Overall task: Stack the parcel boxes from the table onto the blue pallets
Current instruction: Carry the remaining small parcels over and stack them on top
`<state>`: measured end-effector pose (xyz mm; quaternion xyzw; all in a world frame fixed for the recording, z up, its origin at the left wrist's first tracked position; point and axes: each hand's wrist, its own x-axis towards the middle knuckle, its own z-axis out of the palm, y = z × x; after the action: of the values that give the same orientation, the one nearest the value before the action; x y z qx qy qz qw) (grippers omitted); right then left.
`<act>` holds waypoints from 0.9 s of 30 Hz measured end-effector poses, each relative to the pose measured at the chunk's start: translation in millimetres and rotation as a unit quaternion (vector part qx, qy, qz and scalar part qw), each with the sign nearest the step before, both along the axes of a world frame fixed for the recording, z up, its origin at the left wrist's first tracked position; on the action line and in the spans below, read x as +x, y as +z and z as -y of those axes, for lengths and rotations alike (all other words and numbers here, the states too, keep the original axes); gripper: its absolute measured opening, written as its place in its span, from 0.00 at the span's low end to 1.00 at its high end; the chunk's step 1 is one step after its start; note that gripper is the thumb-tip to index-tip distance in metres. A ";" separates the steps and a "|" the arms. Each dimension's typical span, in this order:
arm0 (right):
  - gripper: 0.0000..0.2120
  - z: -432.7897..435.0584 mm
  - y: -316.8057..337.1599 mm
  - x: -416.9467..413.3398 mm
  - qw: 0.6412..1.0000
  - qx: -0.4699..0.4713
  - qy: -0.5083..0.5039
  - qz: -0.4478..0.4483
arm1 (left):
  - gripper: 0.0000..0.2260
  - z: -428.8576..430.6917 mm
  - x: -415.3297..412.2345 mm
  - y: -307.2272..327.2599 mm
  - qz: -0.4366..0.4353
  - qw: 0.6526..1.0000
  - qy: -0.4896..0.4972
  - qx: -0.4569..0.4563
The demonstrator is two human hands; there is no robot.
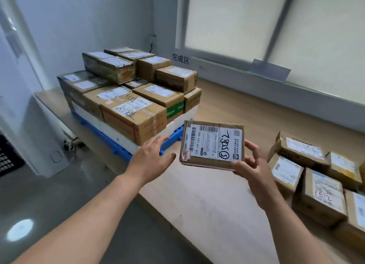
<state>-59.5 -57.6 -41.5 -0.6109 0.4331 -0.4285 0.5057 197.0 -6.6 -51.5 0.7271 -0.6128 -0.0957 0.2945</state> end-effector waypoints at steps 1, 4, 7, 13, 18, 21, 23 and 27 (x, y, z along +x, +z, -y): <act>0.37 2.4 1.9 11.8 1.000 -0.001 0.005 -0.002 | 0.25 0.3 11.7 1.9 0.014 1.000 0.005 -0.012; 0.35 10.8 8.0 43.2 1.000 -0.006 0.019 -0.008 | 0.25 2.6 44.0 9.3 0.050 0.997 0.024 -0.044; 0.31 23.7 14.3 70.8 0.999 -0.008 0.028 -0.012 | 0.24 8.9 72.7 15.9 0.067 0.995 0.038 -0.056; 0.26 57.3 26.2 117.7 0.999 -0.014 0.035 0.000 | 0.27 34.3 114.5 24.7 0.096 0.992 0.051 -0.070; 0.26 95.2 29.2 158.6 0.999 -0.014 0.029 0.016 | 0.28 70.5 151.1 29.3 0.127 0.988 0.050 -0.066; 0.26 122.8 31.8 181.1 0.999 -0.010 0.022 0.029 | 0.28 97.1 171.9 36.5 0.144 0.986 0.053 -0.070; 0.28 139.2 33.7 194.2 0.999 -0.006 0.017 0.033 | 0.28 114.3 183.3 40.4 0.156 0.984 0.052 -0.060; 0.33 168.0 37.5 218.1 0.999 -0.002 0.003 0.051 | 0.28 148.1 204.8 47.4 0.172 0.982 0.042 -0.058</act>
<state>158.6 -225.6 -4.0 -0.5903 0.4042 -0.4587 0.5271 401.8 -154.7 -4.2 0.7394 -0.6277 0.0791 0.2303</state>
